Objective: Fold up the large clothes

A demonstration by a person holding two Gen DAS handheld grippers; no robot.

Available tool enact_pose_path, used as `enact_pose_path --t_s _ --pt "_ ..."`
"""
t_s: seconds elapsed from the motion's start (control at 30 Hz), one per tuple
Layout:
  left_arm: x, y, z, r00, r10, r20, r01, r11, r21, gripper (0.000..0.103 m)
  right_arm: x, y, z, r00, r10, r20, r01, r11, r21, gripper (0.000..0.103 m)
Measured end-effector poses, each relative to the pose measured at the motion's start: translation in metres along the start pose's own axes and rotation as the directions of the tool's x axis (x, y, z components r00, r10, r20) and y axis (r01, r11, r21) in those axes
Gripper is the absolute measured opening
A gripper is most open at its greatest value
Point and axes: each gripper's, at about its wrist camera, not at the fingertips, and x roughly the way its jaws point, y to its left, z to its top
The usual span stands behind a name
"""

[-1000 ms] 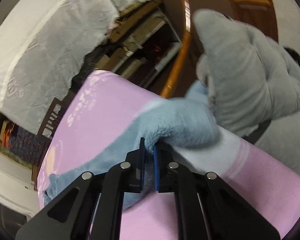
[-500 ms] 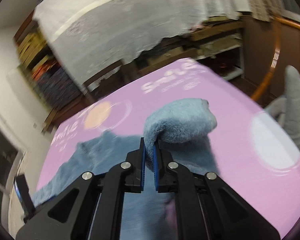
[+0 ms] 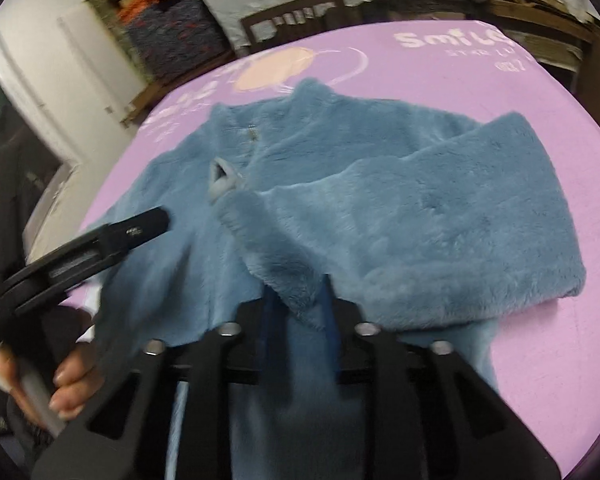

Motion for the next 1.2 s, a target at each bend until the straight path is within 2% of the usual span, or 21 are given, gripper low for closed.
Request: enact_pose_path --t_s 0.1,0.17,0.23,0.33,0.47,0.5,0.57,0.6,0.63,0.7,0.77,0.83,0.97,1.1,1.2 --pt "0.0 -0.014 -0.005 0.994 -0.1 -0.038 0.101 0.994 0.031 0.1 -0.029 -0.006 0.001 0.996 0.024 0.082 -0.023 1.0 -0.012 0.04" --pt "0.001 -0.024 -0.008 0.981 -0.182 -0.067 0.186 0.981 0.056 0.1 -0.043 -0.019 0.007 0.99 0.031 0.135 -0.033 0.999 0.015 0.04" --pt "0.004 -0.03 -0.01 0.968 -0.235 -0.091 0.241 0.968 0.063 0.098 -0.053 -0.039 0.02 0.983 0.018 0.184 -0.032 0.997 0.072 0.04" --pt "0.013 -0.032 -0.011 0.945 -0.301 -0.126 0.307 0.951 0.03 0.095 -0.057 -0.071 0.039 0.971 0.039 0.235 -0.081 0.982 0.172 0.041" --pt "0.025 -0.026 -0.008 0.91 -0.383 -0.155 0.381 0.923 -0.046 0.083 -0.054 -0.102 0.044 0.951 0.081 0.3 -0.158 0.957 0.242 0.041" --pt "0.027 -0.025 -0.007 0.911 -0.384 -0.151 0.381 0.923 -0.047 0.08 -0.051 -0.11 0.043 0.949 0.091 0.302 -0.172 0.952 0.255 0.041" --pt "0.029 -0.03 -0.005 0.918 -0.37 -0.142 0.37 0.929 -0.03 0.072 -0.046 -0.123 0.038 0.96 0.065 0.271 -0.146 0.946 0.289 0.041" --pt "0.028 -0.033 -0.005 0.92 -0.366 -0.139 0.367 0.93 -0.018 0.062 -0.049 -0.127 0.038 0.957 0.057 0.284 -0.146 0.942 0.302 0.041" --pt "0.028 -0.036 -0.004 0.922 -0.363 -0.136 0.367 0.93 -0.002 0.043 -0.052 -0.132 0.039 0.954 0.053 0.295 -0.149 0.937 0.315 0.041" --pt "0.029 -0.043 -0.002 0.916 -0.374 -0.149 0.382 0.924 0.032 0.01 -0.058 -0.142 0.038 0.944 0.059 0.323 -0.174 0.925 0.339 0.041" --pt "0.027 -0.045 0.002 0.923 -0.362 -0.132 0.37 0.928 0.047 0.011 -0.062 -0.148 0.035 0.94 0.047 0.339 -0.173 0.919 0.353 0.041" --pt "0.019 -0.047 0.006 0.941 -0.324 -0.1 0.332 0.94 0.08 0.01 -0.064 -0.155 0.033 0.938 0.023 0.347 -0.16 0.915 0.37 0.041" --pt "-0.014 -0.045 0.02 0.968 -0.253 0.001 0.25 0.959 0.131 0.01 -0.064 -0.168 0.027 0.939 0.028 0.343 -0.177 0.893 0.413 0.04" --pt "-0.044 -0.033 0.028 0.98 -0.181 0.075 0.169 0.975 0.146 0.01 -0.053 -0.169 0.025 0.948 0.063 0.311 -0.197 0.885 0.421 0.037" --pt "-0.061 -0.016 0.027 0.984 -0.144 0.109 0.13 0.983 0.132 0.01 -0.041 -0.157 0.025 0.959 0.083 0.272 -0.188 0.904 0.385 0.034"
